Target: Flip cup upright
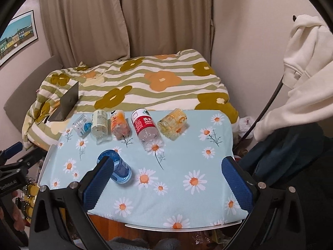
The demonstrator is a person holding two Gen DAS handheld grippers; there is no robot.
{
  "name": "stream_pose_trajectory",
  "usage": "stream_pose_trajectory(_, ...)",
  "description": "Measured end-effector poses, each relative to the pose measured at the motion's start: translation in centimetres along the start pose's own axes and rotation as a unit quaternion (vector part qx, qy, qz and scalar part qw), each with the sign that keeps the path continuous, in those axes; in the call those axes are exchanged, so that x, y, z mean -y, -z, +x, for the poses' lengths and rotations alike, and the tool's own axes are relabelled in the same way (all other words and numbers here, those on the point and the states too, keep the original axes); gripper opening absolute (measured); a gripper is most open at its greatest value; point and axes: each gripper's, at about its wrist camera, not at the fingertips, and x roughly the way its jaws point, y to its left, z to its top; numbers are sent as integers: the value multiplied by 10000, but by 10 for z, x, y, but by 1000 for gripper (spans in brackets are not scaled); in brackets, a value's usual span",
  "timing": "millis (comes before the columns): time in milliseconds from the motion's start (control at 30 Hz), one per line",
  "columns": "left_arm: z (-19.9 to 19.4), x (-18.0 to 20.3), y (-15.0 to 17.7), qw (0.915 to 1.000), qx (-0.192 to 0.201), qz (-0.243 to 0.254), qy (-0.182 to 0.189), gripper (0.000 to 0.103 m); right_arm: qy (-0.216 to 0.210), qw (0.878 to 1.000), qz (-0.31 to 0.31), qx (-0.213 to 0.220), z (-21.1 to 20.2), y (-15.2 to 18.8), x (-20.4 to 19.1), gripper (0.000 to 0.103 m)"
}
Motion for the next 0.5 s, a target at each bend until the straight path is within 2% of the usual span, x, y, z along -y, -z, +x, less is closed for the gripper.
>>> stream_pose_trajectory(500, -11, -5, -3, 9997, 198, 147, 50, 103, 151, 9997, 13, 173, -11, 2, -15, 103)
